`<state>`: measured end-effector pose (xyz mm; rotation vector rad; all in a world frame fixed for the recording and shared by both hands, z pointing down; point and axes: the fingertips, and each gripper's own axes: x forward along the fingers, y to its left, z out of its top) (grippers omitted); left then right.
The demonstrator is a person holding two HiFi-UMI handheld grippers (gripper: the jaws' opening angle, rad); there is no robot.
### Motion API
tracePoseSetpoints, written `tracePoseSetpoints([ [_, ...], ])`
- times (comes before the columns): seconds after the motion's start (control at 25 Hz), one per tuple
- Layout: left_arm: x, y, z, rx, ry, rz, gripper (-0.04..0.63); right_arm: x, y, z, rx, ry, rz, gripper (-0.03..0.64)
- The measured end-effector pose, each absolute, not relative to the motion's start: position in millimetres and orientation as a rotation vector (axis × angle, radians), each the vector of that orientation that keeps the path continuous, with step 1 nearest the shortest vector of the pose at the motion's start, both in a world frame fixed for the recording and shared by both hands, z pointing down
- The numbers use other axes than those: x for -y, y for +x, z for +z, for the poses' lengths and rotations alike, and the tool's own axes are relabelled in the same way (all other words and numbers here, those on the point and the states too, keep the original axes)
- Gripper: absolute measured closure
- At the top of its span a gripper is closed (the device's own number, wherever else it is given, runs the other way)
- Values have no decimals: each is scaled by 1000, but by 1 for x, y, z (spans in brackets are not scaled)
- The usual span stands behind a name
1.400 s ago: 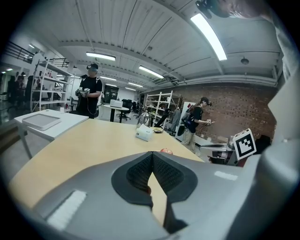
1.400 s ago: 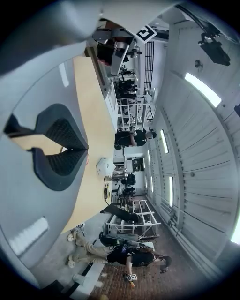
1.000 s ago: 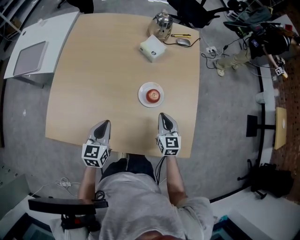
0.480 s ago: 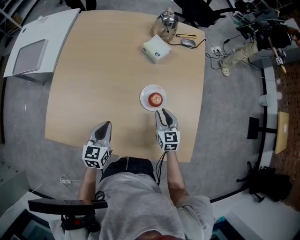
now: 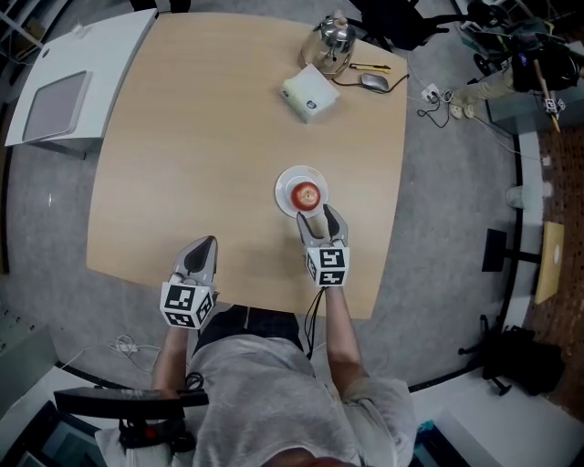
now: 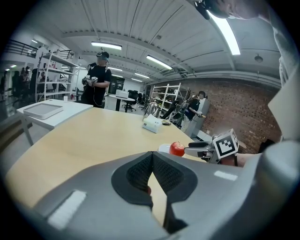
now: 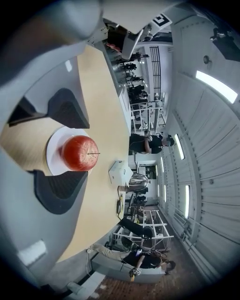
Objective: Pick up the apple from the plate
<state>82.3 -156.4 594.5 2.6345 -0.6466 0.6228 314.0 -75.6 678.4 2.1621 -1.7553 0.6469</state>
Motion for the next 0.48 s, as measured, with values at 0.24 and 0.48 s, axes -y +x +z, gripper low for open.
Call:
tracePoseSetpoints([
  [0.24, 160, 84, 598, 650, 2619, 639, 575, 85, 315, 689, 1764, 2139, 677, 282],
  [0.48, 164, 87, 605, 657, 2605, 650, 575, 94, 321, 700, 1755, 2127, 688, 232],
])
